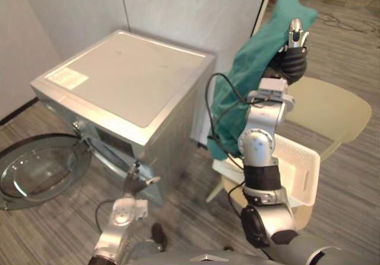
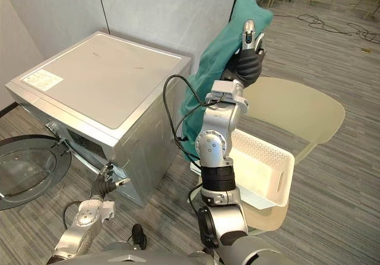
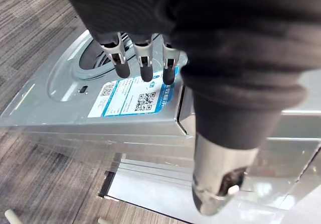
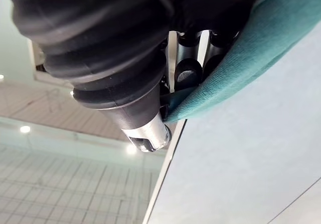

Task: Pick up the laundry basket with both hands and put the clothes into the washing machine.

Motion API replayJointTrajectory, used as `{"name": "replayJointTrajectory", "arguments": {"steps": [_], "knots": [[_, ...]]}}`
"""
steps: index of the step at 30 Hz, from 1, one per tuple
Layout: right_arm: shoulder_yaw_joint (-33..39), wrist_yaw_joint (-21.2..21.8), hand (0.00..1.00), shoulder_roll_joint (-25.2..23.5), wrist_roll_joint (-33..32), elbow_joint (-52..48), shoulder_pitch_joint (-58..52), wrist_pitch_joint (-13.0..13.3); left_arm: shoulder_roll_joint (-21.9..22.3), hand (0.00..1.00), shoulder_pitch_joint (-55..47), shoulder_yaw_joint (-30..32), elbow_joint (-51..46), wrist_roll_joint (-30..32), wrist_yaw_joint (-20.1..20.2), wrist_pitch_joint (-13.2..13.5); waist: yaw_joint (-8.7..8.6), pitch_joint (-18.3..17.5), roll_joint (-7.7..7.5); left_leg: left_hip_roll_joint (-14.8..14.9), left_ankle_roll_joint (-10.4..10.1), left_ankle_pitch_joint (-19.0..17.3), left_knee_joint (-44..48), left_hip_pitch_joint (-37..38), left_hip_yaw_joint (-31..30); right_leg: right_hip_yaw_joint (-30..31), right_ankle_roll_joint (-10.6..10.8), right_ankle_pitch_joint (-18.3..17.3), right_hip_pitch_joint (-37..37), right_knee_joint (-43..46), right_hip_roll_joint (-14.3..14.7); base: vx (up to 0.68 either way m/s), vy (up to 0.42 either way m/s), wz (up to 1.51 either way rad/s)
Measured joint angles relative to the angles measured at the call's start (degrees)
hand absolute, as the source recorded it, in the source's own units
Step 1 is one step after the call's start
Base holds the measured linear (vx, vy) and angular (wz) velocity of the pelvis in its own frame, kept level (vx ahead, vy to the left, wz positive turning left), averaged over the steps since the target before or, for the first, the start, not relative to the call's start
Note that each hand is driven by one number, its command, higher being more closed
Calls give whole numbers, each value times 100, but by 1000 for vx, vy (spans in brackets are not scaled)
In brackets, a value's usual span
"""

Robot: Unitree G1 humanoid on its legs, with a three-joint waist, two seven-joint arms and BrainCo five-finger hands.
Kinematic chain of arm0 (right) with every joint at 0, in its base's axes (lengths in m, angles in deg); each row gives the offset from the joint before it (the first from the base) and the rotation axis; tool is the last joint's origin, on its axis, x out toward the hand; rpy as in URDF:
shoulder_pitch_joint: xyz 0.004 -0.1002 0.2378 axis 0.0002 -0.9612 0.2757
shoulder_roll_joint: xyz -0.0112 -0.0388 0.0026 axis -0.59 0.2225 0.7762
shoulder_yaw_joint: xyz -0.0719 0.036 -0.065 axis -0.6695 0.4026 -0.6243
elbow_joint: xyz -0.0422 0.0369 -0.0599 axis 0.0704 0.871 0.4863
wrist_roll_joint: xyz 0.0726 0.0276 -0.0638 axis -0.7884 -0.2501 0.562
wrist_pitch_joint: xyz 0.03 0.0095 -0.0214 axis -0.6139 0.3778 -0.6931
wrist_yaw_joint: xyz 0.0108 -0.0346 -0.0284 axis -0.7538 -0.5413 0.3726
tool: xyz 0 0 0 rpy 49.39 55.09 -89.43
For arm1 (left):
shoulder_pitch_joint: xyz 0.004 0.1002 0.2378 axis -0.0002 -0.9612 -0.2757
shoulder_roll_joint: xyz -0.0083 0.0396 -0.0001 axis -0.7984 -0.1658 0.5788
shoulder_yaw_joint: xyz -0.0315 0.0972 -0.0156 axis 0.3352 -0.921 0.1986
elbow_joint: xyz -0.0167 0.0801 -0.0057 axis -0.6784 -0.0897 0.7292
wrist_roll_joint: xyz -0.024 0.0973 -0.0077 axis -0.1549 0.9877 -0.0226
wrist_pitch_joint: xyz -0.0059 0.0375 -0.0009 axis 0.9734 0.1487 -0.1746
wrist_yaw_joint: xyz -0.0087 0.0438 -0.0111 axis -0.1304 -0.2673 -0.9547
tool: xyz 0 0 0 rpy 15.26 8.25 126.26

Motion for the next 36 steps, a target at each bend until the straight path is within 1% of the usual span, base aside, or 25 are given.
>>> {"name": "replayJointTrajectory", "arguments": {"steps": [3, 4, 5, 6, 7, 8, 10, 11, 12, 13, 14, 15, 16, 18, 20, 22, 23, 24, 25, 26, 27, 28, 31, 32, 36], "knots": [[-72, 1, 100, 6, -1, 29, -268, -119, -219, 0, 136, -430, 3, -203, -98, -23, -53, -1, 1, -115, 1, -14, -3, -17, 8, 166, 9, -6, -49, 28, -85, -54, 26, 4], [-80, 2, 100, 4, -1, 28, -370, -161, -289, 0, 182, -593, 2, -273, -107, -23, -77, -17, -24, -191, -66, -104, -2, -41, 16, 192, 18, -14, -75, 5, -186, -26, 66, 9], [-138, 6, 100, -3, -1, 14, -530, -190, -328, 0, 260, -745, 4, -341, -113, -23, -86, -75, -97, -339, 171, -223, 684, -322, -135, 327, 31, -31, -220, -1, -367, 25, 40, -3], [-162, 9, 100, 39, -2, 4, -596, -214, -324, 0, 297, -833, 8, -367, -123, -23, -70, -108, -13, -310, 267, -536, 860, -386, -297, 354, 43, -55, -258, -13, -304, 47, 26, -7], [-157, 13, 100, 86, -3, 14, -784, -244, -362, 0, 362, -972, -10, -371, -120, -21, -117, -195, 114, -299, 251, -532, 713, -403, -156, 463, 1, -105, -284, -21, -251, -8, 35, 1], [-146, 12, 100, 81, -3, 22, -927, -284, -418, 0, 490, -1061, -36, -402, -115, -20, -167, -241, 137, -354, 252, -472, 604, -387, -95, 526, -9, -99, -364, 90, -246, -87, 84, 21], [-121, 13, 100, 75, -3, 36, -1007, -327, -487, 0, 645, -1188, -54, -588, -66, -20, -285, -279, 94, -474, 219, -485, 477, -385, 4, 682, -15, -83, -440, 135, -306, -119, 107, 40], [-105, 26, 100, 29, 0, 33, -1060, -323, -574, 0, 670, -1258, -331, -660, -20, -18, -412, -357, -156, -683, -12, -760, 555, -488, 6, 753, -19, -124, -613, 164, -640, -109, 138, 38], [59, 42, 100, 54, 0, 19, -1123, -359, -557, 0, 707, -1298, -715, -710, 105, 51, -363, -391, -145, -635, 821, -871, 2039, -955, -447, 793, 32, -216, -748, 247, -657, -76, 119, 5], [117, 38, 100, 104, -4, 29, -1158, -411, -491, 0, 703, -1361, -887, -711, 242, 210, -269, -462, 54, -431, 580, -1323, 1861, -811, -631, 819, 11, -232, -756, 241, -467, -61, 71, -45], [184, 34, 100, 7, -5, 69, -1295, -440, -419, 0, 835, -1355, -1177, -712, 531, 533, -291, -486, 83, -304, 393, -1370, 1516, -644, -242, 828, 52, -214, -870, 535, -403, -63, 48, -52], [193, 37, 100, -27, -4, 100, -1430, -451, -360, 0, 961, -1307, -1457, -712, 694, 793, -378, -512, 109, -267, 396, -1332, 1075, -406, -129, 765, 66, -225, -793, 709, -186, -74, 58, -36], [222, 38, 100, -26, -4, 117, -1457, -451, -321, 0, 968, -1237, -1562, -713, 786, 898, -396, -527, 109, -271, 396, -1331, 888, -315, -115, 738, 79, -247, -750, 784, -73, -85, 40, -37], [308, 56, 100, -17, -2, 32, -1461, -448, -163, 0, 713, -755, -1735, -707, 1005, 1237, -395, -569, 137, -271, 396, -1332, 337, -97, -64, 554, -114, -502, -576, 1080, 379, -75, -14, -59], [495, 88, 100, -16, -2, -83, -1476, -443, -35, 0, 220, -147, -1399, -678, 1039, 1248, -373, -582, 194, -277, 362, -1309, 183, -132, -66, 416, -329, -901, -302, 964, 615, -73, -105, -42], [767, 131, 100, 25, -5, -306, -1601, -428, 241, 0, -244, 622, -453, -571, 1023, 1091, -335, -588, 340, -240, 324, -1273, 45, -221, -176, 236, -329, -1020, -140, 491, 807, -134, -96, -5], [974, 130, 100, 33, -7, -429, -1726, -414, 383, 0, -458, 1068, 12, -517, 1005, 972, -350, -582, 340, -246, 232, -1303, -52, -208, -236, 120, -317, -986, -75, 258, 833, -205, -8, 32], [1284, 125, 100, 53, -11, -587, -1986, -409, 501, 0, -763, 1836, 767, -387, 947, 771, -262, -636, 184, -335, 362, -1168, 54, -224, -310, -50, -304, -877, -9, -103, 751, -174, -19, 18], [1414, 123, 100, 47, -13, -733, -2122, -421, 570, 0, -879, 2441, 1152, -270, 898, 664, -139, -642, 113, -339, 441, -1107, 404, -267, -312, -47, -255, -852, 30, -267, 718, -100, -43, 2], [1462, 123, 100, 50, -13, -857, -2210, -420, 638, 0, -938, 2874, 1322, -210, 848, 594, -96, -640, 106, -308, 429, -1107, 655, -287, -336, -44, -184, -822, 75, -392, 731, 27, -93, -7], [1492, 124, 100, 102, -7, -1078, -2355, -395, 832, 0, -1082, 3719, 1429, -160, 682, 538, -23, -710, 273, -105, 165, -1106, 696, -248, -499, -15, -137, -787, 114, -498, 905, 59, -44, 15], [1559, 140, 100, 140, 0, -1148, -2377, -335, 988, 0, -1156, 4448, 1342, -167, 520, 539, -22, -754, 448, 73, 104, -975, 389, -95, -657, -98, -221, -531, 66, -511, 1041, 55, 1, 31], [1831, 111, 100, -19, -3, -1095, -2389, -315, 1168, 0, -1108, 5395, 859, -356, 166, 535, 106, -777, 400, -68, 106, -869, -47, -20, -746, -195, -238, -435, 91, -604, 983, 16, 73, 41], [1830, 107, 100, -48, -4, -1093, -2387, -321, 1236, 0, -1089, 5540, 653, -376, 118, 536, 120, -756, 370, -84, 106, -868, -47, -18, -768, -198, -235, -413, 88, -608, 973, 44, 72, 33], [1807, 40, 100, -271, 0, -944, -2092, -310, 1304, 0, -1028, 5941, -795, -583, -670, 699, 191, -696, 177, -133, 73, -822, -47, 21, -775, -192, -310, -272, 139, -583, 934, 50, 46, 15]]}}
